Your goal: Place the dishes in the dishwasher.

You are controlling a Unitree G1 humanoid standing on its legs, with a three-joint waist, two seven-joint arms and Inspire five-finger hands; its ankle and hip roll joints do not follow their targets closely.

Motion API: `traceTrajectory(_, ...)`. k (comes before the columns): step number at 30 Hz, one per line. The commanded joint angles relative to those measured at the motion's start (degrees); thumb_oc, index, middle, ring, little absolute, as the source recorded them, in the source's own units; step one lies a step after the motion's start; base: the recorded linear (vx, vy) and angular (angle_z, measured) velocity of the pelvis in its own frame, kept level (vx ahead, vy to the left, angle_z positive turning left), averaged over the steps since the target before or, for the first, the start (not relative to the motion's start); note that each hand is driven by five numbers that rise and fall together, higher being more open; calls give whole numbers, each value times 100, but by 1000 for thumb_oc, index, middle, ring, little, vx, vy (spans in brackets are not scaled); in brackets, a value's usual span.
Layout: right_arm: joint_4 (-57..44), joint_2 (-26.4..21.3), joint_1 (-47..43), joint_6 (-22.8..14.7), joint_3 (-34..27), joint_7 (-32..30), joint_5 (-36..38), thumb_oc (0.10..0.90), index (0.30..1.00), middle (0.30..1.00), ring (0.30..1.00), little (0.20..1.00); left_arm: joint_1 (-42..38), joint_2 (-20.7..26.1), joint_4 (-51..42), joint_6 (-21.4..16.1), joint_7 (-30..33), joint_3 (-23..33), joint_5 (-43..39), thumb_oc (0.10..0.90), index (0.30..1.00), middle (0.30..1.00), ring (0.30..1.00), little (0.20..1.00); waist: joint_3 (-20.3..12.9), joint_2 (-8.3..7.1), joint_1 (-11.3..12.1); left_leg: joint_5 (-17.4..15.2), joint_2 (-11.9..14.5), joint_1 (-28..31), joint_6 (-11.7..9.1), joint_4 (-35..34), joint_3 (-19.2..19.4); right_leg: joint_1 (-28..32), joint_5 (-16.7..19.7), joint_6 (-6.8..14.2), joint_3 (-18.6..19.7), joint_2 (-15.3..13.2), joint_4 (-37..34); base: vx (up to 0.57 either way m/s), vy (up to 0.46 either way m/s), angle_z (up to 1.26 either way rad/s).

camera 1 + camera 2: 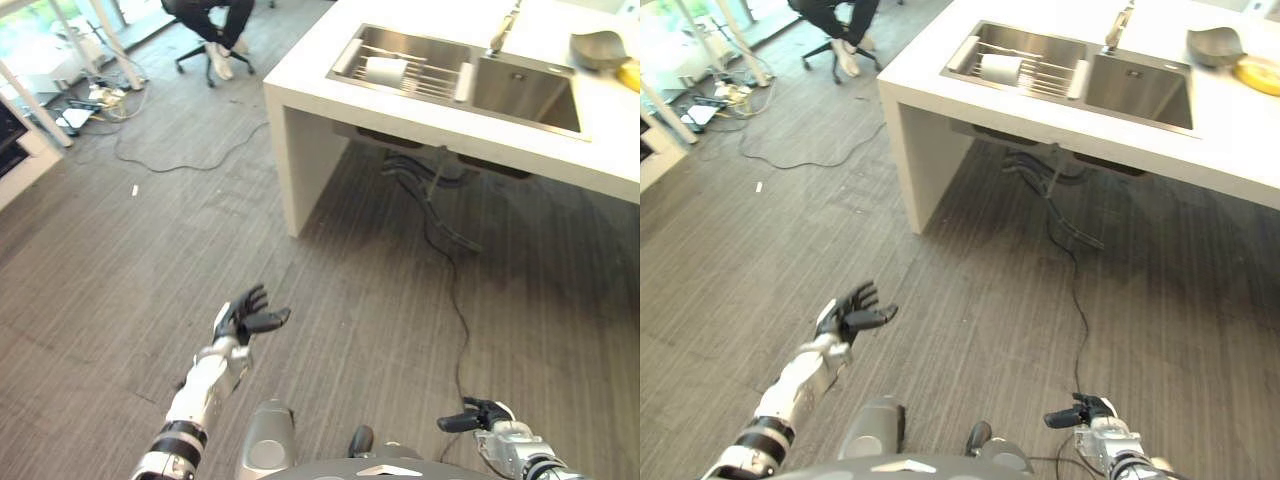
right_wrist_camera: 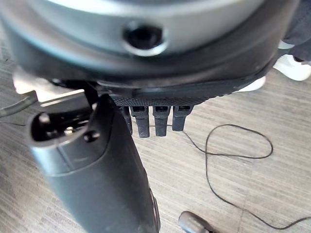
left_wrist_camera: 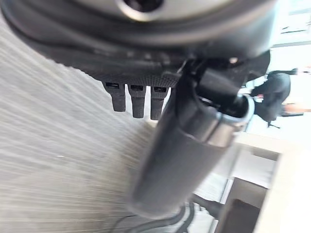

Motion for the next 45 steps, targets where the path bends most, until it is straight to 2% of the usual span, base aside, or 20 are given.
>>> traceTrajectory(1, 94, -162, 83, -189, 118, 58, -26, 800, 900, 900, 900, 900, -730, 722, -667, -718, 101, 496, -84, 800, 900, 900, 900, 900, 27, 236, 155, 538, 169, 45, 79, -888, 282, -327, 244, 756, 108, 150, -155, 375, 7, -20)
traceTrajectory(2, 183, -153, 37, -211, 165, 112, -91, 800, 900, 900, 900, 900, -839, 871, -1089, -816, 59, 559, -100, 800, 900, 900, 900, 900, 24, 385, 335, 1158, 215, -32, -91, -1851, 71, -65, 139, 781, 201, 382, -247, 493, 1, 2)
traceTrajectory(3, 238, -136, 6, -229, 188, 122, -118, 800, 900, 900, 900, 900, -885, 942, -1271, -870, 57, 588, -69, 800, 900, 900, 900, 900, 50, 395, 415, 1339, 224, -124, -153, -2226, 19, 87, 75, 780, 244, 438, -300, 508, 9, -25)
traceTrajectory(7, 328, -84, -49, -254, 235, 149, -145, 800, 900, 900, 900, 900, -984, 1079, -1599, -945, 65, 638, -3, 800, 900, 900, 900, 900, 117, 366, 542, 1602, 254, -274, -267, -2829, 96, 352, -88, 779, 384, 514, -370, 259, 7, -65)
traceTrajectory(8, 344, -22, -30, -258, 260, 197, -174, 800, 900, 900, 900, 900, -1022, 1154, -1816, -997, 66, 691, 80, 800, 900, 900, 900, 900, 81, 350, 581, 1727, 379, -302, -253, -2957, 438, 541, -191, 802, 415, 563, -376, 347, 50, -23)
traceTrajectory(11, 525, 160, 130, -240, 208, 312, -390, 800, 900, 900, 900, 900, -730, 1202, -2585, -1050, -43, 991, 176, 800, 900, 900, 900, 900, -263, 246, 753, 1918, 473, -7, -100, -2903, 598, 835, -497, 811, 708, 670, -296, 474, 112, -58)
traceTrajectory(15, 790, 344, 287, -212, 84, 342, -466, 800, 900, 900, 900, 900, -741, 1250, -2979, -1068, -75, 958, 259, 800, 900, 900, 900, 900, -476, -10, 843, 1593, 294, 161, 126, -2679, 727, 909, -607, 988, 867, 397, 297, 380, 156, -80)
traceTrajectory(16, 890, 431, 342, -190, -9, 359, -441, 800, 900, 900, 900, 900, -896, 1285, -3205, -1103, -37, 877, 323, 800, 900, 900, 900, 900, -513, -107, 773, 1331, 146, 363, 301, -2585, 807, 616, -320, 1263, 777, 156, 1258, 183, 114, -26)
traceTrajectory(17, 892, 431, 337, -190, -12, 359, -442, 800, 900, 900, 900, 900, -902, 1285, -3205, -1102, -36, 876, 323, 800, 900, 900, 900, 900, -527, -94, 787, 1341, 169, 336, 303, -2576, 815, 584, -303, 1260, 792, 172, 1263, 344, 328, -13)
traceTrajectory(18, 848, 441, 240, -177, -76, 363, -303, 800, 900, 900, 900, 900, -1196, 1387, -3546, -1248, 149, 782, 618, 800, 900, 900, 900, 900, -386, 73, 481, 1099, 162, 629, 517, -2548, 751, -292, 521, 1552, 958, 124, 3114, 133, 224, 16)
traceTrajectory(22, 790, 505, 198, -170, -71, 377, -202, 800, 900, 900, 900, 900, -1361, 1349, -3682, -1298, 302, 761, 760, 800, 900, 900, 900, 900, -351, 253, 307, 1055, 246, 975, 572, -2825, 759, -915, 592, 1620, 839, 61, 3898, 155, 138, 22)
traceTrajectory(23, 716, 546, 265, -182, -61, 367, -120, 800, 900, 900, 900, 900, -1578, 1286, -3693, -1332, 367, 675, 735, 800, 900, 900, 900, 900, -324, 225, 172, 960, 122, 1305, 531, -3005, 693, -1082, 329, 1498, 557, -252, 3341, 387, 60, -16)
traceTrajectory(27, 596, 471, 296, -187, -42, 331, -124, 800, 900, 900, 900, 900, -1829, 1348, -3652, -1385, 399, 623, 696, 800, 900, 900, 900, 900, -327, 250, 57, 764, 162, 1501, 346, -3007, 560, -1123, 106, 1274, 303, -541, 1685, 305, -116, 14)
traceTrajectory(28, 586, 489, 326, -172, -83, 320, -81, 800, 900, 900, 900, 900, -1902, 1362, -3549, -1429, 435, 621, 651, 800, 900, 900, 900, 900, -321, 266, -36, 604, 242, 1730, 212, -3064, 403, -1331, 504, 1378, 442, -805, 762, 345, -213, 35)
traceTrajectory(31, 589, 521, 431, -134, -129, 401, -78, 800, 900, 900, 900, 900, -1821, 1318, -3386, -1457, 506, 705, 764, 800, 900, 900, 900, 900, -346, 233, -179, 295, 296, 2211, 81, -3119, 348, -1590, 1145, 1615, 683, -997, 152, 489, -196, 24)
traceTrajectory(39, -145, 971, 1370, -245, 273, 608, -381, 800, 900, 900, 900, 900, -1459, 1312, -3383, -1313, 640, 926, 1276, 800, 900, 900, 900, 900, -649, 107, -654, -166, 721, 2624, -133, -2740, 187, -1333, 1117, 1535, 969, -599, 190, 279, -189, 18)
traceTrajectory(41, -334, 925, 1445, -325, 536, 545, -517, 800, 900, 900, 900, 900, -1327, 1267, -3382, -1298, 754, 1097, 1293, 800, 900, 900, 900, 900, -555, 187, -655, 154, 810, 1941, -205, -1310, -94, -1103, 803, 1231, 839, -346, 170, 110, -297, -12)
traceTrajectory(42, -334, 925, 1445, -325, 536, 545, -517, 800, 900, 900, 900, 900, -1327, 1267, -3382, -1298, 754, 1097, 1293, 800, 900, 900, 900, 900, -555, 187, -655, 154, 810, 1941, -205, -1310, -94, -1103, 803, 1231, 839, -346, 170, 32, -301, 16)
traceTrajectory(43, -506, 820, 1482, -328, 611, 466, -507, 800, 900, 900, 900, 900, -1373, 1177, -3357, -1294, 812, 1066, 1216, 800, 900, 900, 900, 900, -344, 121, -588, 551, 841, 1230, -170, -155, -131, -854, 631, 997, 743, -289, 109, 42, -277, 26)
traceTrajectory(45, -562, 821, 1456, -325, 644, 409, -488, 800, 900, 900, 900, 900, -1368, 1131, -3330, -1286, 867, 1047, 1213, 800, 900, 900, 900, 900, -278, 109, -578, 539, 821, 1022, -134, 48, -9, -737, 548, 931, 656, -252, 48, 78, -185, 34)
